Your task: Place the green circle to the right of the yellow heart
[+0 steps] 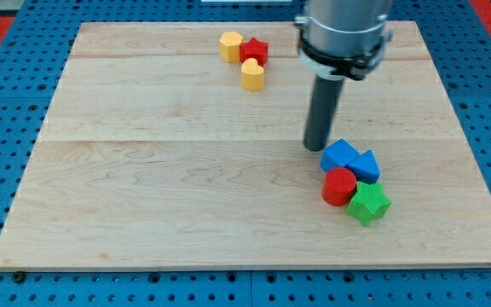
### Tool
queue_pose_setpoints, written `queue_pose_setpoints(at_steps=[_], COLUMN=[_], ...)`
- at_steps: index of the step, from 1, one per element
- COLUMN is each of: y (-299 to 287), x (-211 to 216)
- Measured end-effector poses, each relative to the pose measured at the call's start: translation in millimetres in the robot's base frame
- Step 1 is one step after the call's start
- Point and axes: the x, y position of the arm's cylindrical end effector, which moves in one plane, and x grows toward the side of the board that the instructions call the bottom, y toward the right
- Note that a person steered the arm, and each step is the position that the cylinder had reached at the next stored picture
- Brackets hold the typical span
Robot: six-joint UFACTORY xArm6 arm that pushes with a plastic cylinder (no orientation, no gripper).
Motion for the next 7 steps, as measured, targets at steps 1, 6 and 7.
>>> queue_pose_setpoints(at_steps=[1,6,7], y=[20,63,99], x=[-33,-210,-246])
